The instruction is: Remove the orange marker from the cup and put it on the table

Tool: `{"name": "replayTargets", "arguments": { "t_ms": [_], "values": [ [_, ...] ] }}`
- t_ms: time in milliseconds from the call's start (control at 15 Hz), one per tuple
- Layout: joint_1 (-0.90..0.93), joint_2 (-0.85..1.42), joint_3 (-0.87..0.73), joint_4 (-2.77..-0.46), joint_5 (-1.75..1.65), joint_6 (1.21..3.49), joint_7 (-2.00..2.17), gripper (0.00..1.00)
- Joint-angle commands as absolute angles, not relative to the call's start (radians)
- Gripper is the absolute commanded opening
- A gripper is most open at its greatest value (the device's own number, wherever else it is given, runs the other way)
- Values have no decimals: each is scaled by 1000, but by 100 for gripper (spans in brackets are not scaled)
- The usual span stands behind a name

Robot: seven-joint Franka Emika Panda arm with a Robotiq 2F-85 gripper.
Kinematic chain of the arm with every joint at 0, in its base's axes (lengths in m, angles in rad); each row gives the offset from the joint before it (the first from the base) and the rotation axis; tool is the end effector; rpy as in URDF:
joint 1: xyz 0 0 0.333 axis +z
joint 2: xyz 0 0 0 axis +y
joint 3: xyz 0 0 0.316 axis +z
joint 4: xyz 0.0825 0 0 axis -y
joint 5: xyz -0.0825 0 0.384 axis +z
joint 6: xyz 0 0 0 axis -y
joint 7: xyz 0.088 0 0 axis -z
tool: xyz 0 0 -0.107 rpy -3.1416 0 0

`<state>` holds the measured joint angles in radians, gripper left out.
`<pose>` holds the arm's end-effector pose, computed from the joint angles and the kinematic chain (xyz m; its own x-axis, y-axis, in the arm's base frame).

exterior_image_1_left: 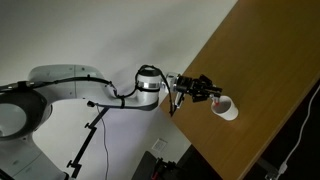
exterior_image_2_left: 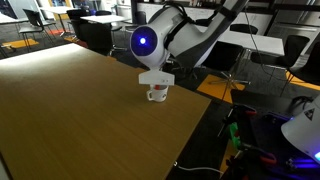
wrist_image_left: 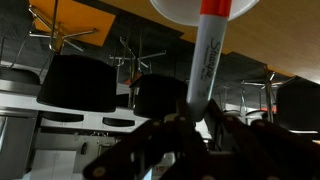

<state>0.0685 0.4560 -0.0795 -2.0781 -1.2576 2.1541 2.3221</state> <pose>0.5654 -0.0452 0.1984 0.1479 -0.5550 0.8186 -0.9838 -0.1676 0.0641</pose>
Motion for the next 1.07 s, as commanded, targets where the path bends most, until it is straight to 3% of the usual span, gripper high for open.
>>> {"name": "replayTargets", "arguments": {
  "t_ms": [0, 467, 1000],
  "values": [
    [75, 327, -54, -2174, -1290, 2094, 2364, 6],
    [49, 220, -14, -2220, -1297, 2200, 2347, 6],
    [61, 276, 42, -2171, -1316, 2438, 2238, 6]
  ]
}}
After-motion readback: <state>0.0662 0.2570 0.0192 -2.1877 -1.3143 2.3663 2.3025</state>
